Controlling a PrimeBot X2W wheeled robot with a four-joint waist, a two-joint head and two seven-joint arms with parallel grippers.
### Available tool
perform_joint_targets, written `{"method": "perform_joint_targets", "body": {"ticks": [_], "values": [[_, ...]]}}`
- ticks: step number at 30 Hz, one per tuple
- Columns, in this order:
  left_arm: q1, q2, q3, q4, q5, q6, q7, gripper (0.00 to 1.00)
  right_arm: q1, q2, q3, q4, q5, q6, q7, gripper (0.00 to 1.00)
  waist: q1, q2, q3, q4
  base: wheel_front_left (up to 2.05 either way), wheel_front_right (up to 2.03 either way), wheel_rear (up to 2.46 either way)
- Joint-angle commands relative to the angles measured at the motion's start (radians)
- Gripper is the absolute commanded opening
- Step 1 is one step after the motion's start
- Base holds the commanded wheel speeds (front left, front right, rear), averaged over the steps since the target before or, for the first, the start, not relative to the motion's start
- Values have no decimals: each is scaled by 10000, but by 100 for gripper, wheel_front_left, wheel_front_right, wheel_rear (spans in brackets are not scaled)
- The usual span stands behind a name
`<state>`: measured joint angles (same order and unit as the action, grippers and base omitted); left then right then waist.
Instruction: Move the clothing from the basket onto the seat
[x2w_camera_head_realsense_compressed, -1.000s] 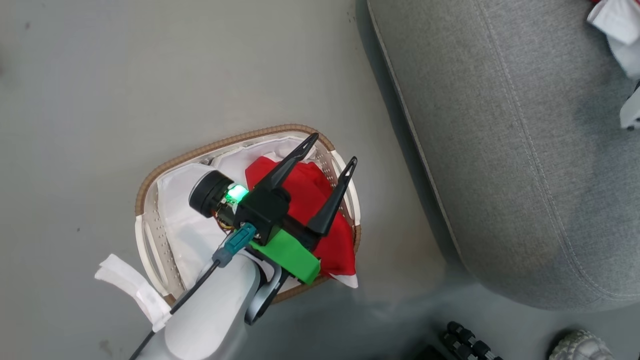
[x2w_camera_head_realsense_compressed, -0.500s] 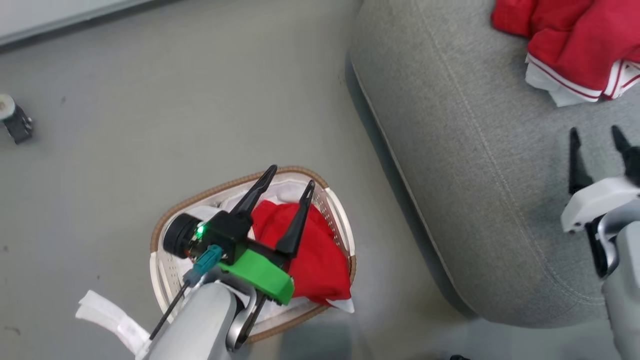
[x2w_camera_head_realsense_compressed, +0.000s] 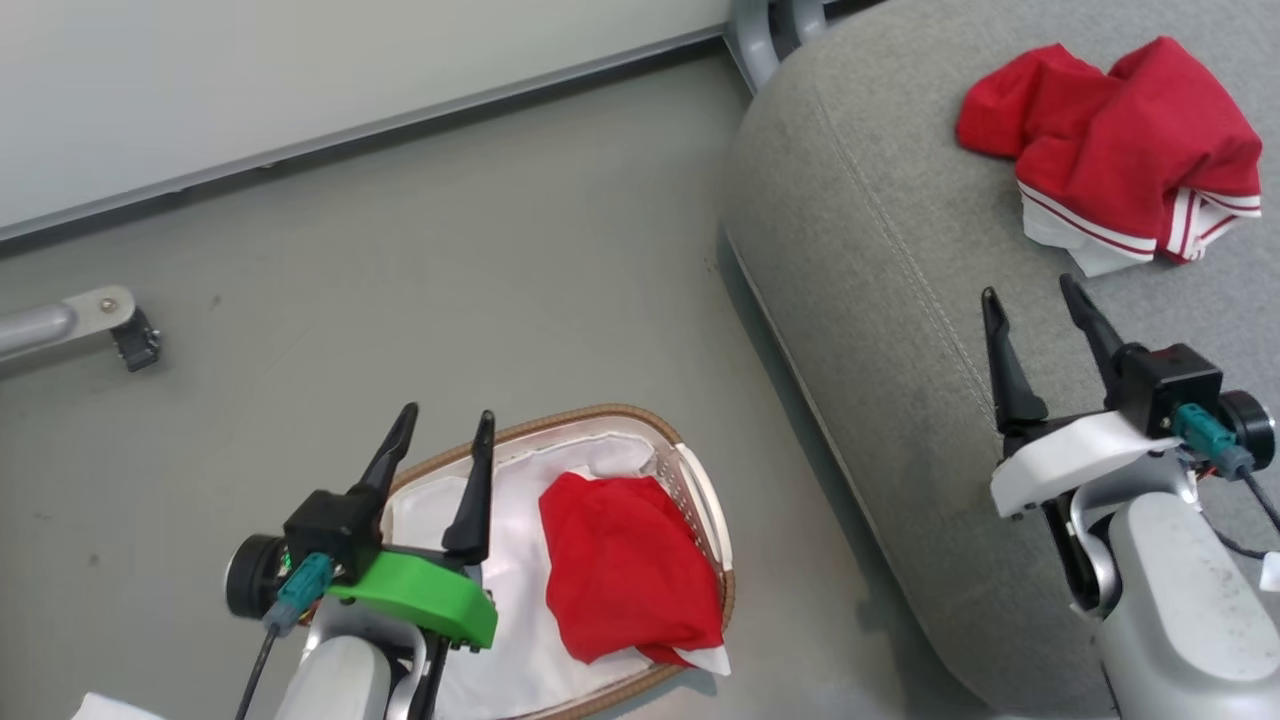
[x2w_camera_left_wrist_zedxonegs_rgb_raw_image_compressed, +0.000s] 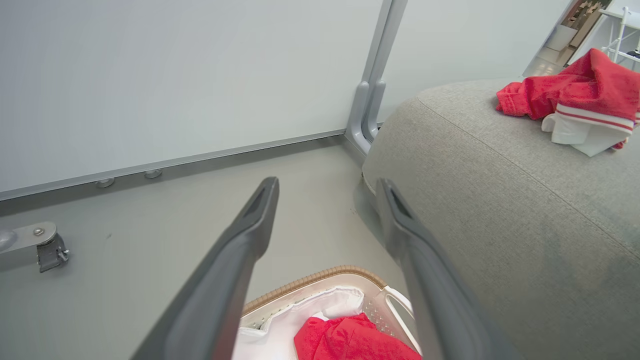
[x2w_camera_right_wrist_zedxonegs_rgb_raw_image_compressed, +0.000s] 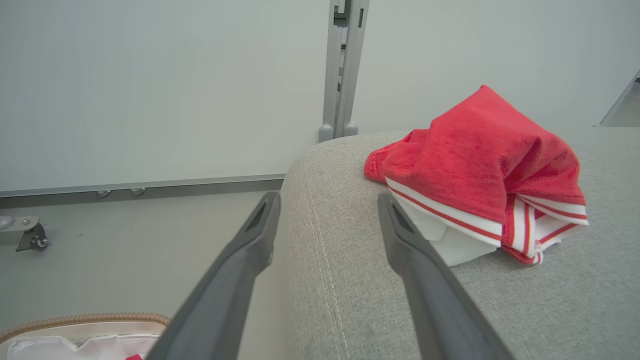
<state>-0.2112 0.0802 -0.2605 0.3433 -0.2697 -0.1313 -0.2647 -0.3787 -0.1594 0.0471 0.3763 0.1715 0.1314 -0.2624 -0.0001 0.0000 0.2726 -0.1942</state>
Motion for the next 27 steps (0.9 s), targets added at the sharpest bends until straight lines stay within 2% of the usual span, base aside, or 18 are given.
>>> {"method": "perform_joint_targets", "body": {"ticks": [1, 8, 12, 27], "values": [[244, -25, 263, 45, 123, 11, 6, 100, 255, 107, 35, -94, -44, -14, -32, 100, 1, 0, -403, 422, 0, 0, 0], [801, -239, 1727, 116, 528, 38, 7, 100, 803, 464, -187, -301, -166, -14, -31, 100, 1, 0, -933, 1012, 0, 0, 0], [1111, -272, 2245, 52, 712, 38, 7, 100, 1168, 590, -406, -388, -225, -14, -31, 100, 1, 0, -1214, 1260, 0, 0, 0], [2604, -291, 2579, -312, 459, 44, 6, 100, 2640, 819, -488, -355, 3, -14, -31, 100, 1, 0, -2135, 1513, 0, 0, 0]]}}
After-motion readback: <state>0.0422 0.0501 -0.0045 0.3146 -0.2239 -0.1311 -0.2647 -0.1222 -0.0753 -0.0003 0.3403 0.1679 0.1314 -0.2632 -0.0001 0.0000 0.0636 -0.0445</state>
